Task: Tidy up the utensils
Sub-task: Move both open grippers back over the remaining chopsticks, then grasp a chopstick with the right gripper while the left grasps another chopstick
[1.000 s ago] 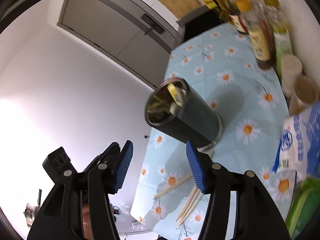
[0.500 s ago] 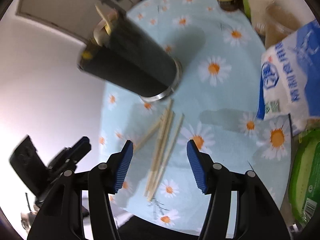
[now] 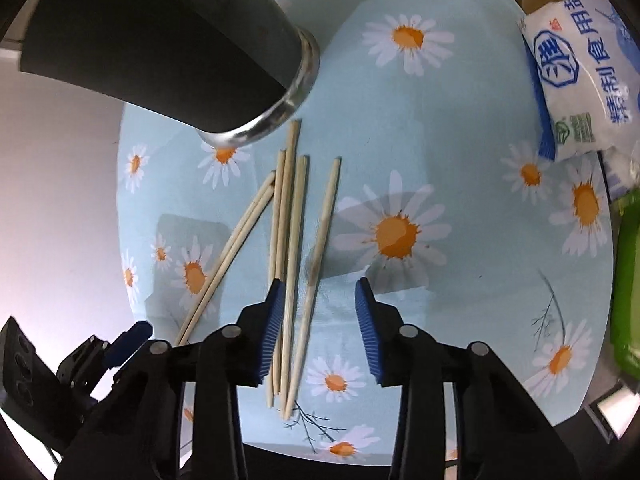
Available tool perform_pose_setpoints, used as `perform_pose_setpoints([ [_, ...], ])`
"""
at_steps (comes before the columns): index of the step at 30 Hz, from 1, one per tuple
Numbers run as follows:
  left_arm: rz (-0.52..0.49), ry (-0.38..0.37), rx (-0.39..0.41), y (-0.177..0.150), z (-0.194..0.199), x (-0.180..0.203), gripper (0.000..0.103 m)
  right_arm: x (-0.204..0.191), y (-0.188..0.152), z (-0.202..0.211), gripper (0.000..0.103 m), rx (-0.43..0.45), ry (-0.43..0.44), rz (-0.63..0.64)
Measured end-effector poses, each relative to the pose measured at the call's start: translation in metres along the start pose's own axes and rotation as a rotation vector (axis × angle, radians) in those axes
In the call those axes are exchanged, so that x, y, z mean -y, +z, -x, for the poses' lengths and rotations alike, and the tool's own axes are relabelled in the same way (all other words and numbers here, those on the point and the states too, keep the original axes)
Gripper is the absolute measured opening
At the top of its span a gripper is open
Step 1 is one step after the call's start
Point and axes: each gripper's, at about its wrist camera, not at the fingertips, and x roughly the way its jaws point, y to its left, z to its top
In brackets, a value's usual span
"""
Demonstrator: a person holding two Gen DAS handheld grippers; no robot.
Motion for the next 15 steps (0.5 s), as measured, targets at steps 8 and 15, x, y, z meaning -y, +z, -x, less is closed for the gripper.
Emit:
perform_pose_setpoints([
  [8, -0.040, -0.051, -0.034, -0.001, -0.001, -0.016, 0.018, -0.018, 0.002, -0.011, 0.019, -0.010, -0.115, -0.028],
  [15, -0.097, -0.067, -0.063, 0.005, -0.007, -0.024, 0.018, -0.032, 0.002, -0.018, 0.008, 0.012, -0.203, -0.056],
])
